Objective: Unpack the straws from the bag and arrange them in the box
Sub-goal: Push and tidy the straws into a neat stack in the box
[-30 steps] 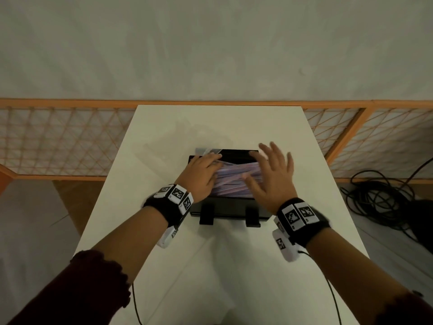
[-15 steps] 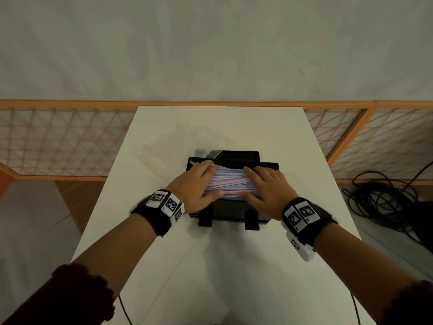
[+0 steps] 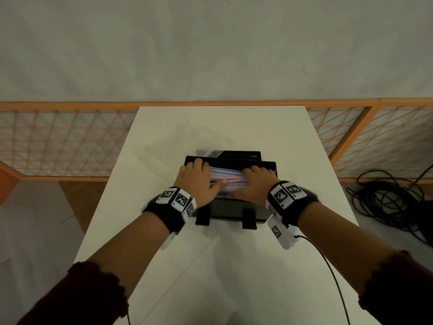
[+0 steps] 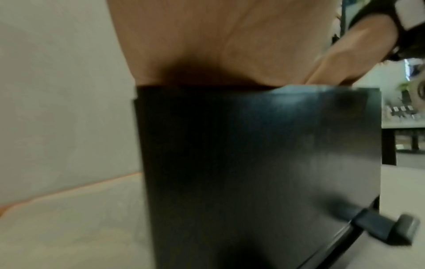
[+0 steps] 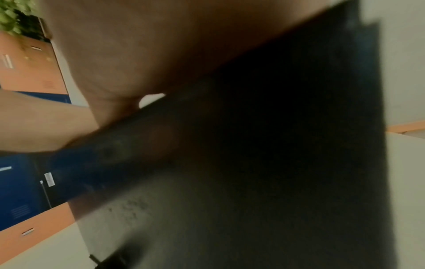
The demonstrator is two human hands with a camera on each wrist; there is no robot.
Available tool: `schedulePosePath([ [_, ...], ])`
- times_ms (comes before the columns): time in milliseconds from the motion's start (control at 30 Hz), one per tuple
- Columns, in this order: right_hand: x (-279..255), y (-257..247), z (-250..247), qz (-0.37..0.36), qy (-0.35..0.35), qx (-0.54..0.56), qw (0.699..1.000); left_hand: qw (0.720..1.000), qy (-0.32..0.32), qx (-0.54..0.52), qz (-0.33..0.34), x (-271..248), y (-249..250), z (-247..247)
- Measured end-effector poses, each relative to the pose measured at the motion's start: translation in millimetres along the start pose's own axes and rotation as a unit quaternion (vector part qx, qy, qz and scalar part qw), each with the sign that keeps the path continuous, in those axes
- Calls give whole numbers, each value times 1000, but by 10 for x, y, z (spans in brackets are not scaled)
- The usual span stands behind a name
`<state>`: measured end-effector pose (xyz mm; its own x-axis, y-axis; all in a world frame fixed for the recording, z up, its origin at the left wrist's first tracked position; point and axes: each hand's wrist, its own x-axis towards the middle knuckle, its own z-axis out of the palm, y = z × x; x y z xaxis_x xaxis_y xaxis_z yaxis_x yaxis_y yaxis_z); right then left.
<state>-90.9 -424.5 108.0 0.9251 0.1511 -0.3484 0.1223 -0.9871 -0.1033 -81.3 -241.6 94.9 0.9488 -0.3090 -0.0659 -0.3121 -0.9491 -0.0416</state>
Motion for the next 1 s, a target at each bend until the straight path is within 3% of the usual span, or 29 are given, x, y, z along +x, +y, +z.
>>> schedulePosePath([
  [133,-73,61,-30,-40,50,-1,998,995,62,-41,-70,-50,52,-70],
  [267,-93,93,-52,-53,34,12,998,990,29,-36,-133,-75,57,-90],
  [367,-124,47,-67,-48,12,35,998,990,12,-36,-135,-75,84,-67],
  [600,-48,-51,-87,-33,-4,18,999,977,-13,-148,-155,-19,-32,-121],
  [833,-60,0,-89,-41,-11,-8,999,989,-5,-29,-142,-111,-28,-226],
  [1000,-21,17,-96,-55,-8,6,998,966,-63,-165,-189,32,-68,-164],
])
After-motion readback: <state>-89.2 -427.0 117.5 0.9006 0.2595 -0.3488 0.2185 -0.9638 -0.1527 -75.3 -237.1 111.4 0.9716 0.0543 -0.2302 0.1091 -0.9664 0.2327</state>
